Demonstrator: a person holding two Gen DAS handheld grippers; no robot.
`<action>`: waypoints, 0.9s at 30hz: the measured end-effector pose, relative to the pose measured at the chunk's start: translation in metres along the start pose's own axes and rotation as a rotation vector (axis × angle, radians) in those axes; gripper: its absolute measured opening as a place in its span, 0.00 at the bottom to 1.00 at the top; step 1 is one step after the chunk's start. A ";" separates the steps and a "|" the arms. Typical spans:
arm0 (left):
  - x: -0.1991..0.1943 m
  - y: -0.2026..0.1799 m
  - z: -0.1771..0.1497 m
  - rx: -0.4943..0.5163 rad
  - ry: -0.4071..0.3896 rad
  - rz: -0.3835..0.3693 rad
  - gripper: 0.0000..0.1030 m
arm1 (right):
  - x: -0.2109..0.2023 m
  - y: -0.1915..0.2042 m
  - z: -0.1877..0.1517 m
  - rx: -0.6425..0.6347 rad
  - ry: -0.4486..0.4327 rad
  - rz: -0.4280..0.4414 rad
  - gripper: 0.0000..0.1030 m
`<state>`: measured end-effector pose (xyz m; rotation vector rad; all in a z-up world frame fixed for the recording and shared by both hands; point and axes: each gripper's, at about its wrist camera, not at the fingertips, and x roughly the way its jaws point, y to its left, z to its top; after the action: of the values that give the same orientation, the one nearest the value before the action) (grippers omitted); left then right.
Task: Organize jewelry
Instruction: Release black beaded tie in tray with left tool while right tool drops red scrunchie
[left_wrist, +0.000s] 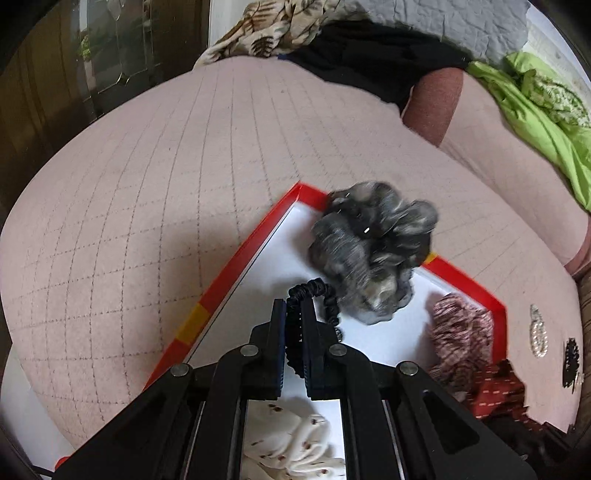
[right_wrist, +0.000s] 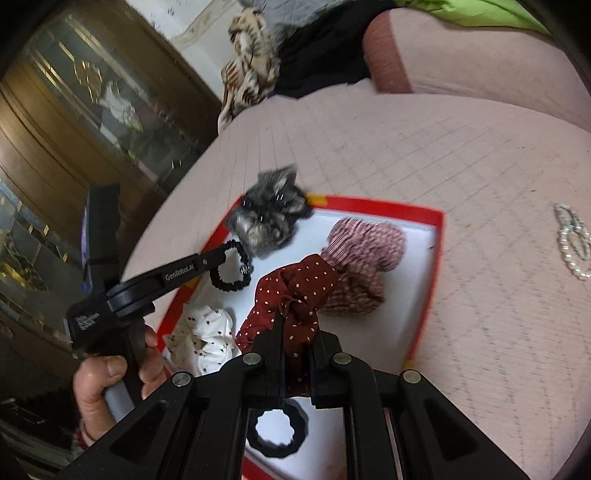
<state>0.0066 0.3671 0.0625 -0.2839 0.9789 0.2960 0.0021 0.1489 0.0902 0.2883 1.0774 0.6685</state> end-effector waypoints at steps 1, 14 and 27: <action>0.001 0.001 -0.001 0.001 0.004 0.009 0.07 | 0.006 0.004 -0.003 -0.022 0.007 -0.019 0.10; -0.023 0.002 -0.011 0.045 -0.107 0.038 0.40 | 0.018 0.019 -0.011 -0.132 -0.014 -0.147 0.50; -0.056 -0.031 -0.031 0.132 -0.231 0.092 0.43 | -0.040 0.009 -0.039 -0.183 -0.092 -0.226 0.54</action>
<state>-0.0349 0.3211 0.0963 -0.0821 0.7799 0.3390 -0.0474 0.1267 0.1062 0.0374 0.9369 0.5409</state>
